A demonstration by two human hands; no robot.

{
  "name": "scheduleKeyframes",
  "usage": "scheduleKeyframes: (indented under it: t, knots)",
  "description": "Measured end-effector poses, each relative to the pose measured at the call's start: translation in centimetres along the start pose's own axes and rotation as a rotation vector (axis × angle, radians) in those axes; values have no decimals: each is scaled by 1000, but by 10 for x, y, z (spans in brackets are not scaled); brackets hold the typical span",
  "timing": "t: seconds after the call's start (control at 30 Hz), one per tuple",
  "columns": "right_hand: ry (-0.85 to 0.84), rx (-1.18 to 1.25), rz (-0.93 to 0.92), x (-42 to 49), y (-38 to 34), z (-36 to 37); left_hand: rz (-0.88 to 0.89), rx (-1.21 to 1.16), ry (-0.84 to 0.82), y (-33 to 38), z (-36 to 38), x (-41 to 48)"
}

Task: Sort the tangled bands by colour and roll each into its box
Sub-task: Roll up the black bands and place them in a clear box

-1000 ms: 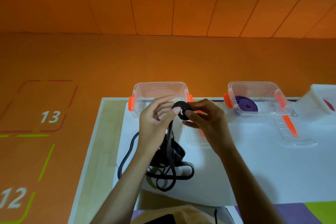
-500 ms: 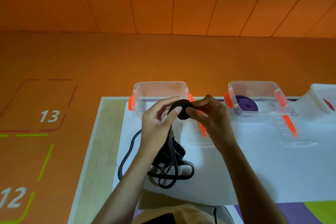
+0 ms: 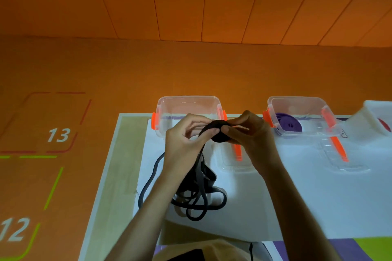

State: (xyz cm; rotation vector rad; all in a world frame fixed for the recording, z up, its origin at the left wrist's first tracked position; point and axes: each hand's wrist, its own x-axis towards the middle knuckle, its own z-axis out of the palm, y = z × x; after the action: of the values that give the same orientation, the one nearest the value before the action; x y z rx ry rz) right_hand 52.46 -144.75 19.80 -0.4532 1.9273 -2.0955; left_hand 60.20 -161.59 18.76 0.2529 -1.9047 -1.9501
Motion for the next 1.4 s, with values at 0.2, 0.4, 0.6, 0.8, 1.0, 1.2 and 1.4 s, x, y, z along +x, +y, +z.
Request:
scheduleKeyframes:
  t: [0.2,0.4,0.6,0.8,1.0,1.2,1.4]
  knots:
    - [87,40,-24,1,1,6,-57,-72,0,-3,-4,-5]
    - [-22,-7,-85,-3,0,2,98,-56,44,12,0,3]
    - [5,106,-101,-5,-6,4,-10,-129,-47,8,-5,0]
    - [7,-55,-112,1,-7,2,48,-99,62,10,-3,4]
    - [47,18,-145,0,-8,3,-15,-82,-21,6,-6,1]
    - [-42,0,-113,-3,-2,-3,87,-69,-7,13,-7,3]
    - [30,3,-160,-2,-7,2,47,-92,17,9,-2,-1]
